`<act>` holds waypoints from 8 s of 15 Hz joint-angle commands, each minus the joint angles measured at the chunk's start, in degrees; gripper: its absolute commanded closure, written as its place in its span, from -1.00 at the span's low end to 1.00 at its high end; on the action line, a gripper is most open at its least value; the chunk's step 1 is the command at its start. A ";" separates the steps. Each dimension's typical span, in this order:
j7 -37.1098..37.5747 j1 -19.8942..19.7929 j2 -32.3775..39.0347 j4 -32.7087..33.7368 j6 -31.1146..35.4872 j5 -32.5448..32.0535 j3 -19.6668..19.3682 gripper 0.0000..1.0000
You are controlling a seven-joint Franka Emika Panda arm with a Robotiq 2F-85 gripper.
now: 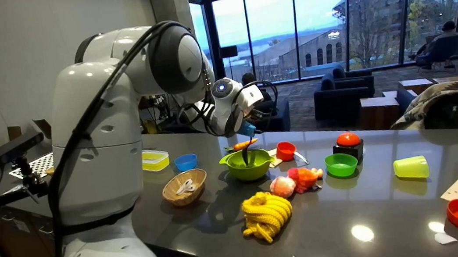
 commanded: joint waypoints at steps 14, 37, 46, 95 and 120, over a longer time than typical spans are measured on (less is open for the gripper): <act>-3.91 1.46 2.55 2.11 -3.85 -1.10 -0.26 0.98; -8.33 2.82 16.57 21.19 -5.92 -0.36 2.05 0.98; -8.14 -4.90 15.61 21.74 -4.82 0.16 8.76 0.98; -7.63 -34.92 -4.57 0.43 -15.13 7.48 37.61 0.92; -12.69 -27.19 4.22 0.97 -15.28 2.55 34.02 0.98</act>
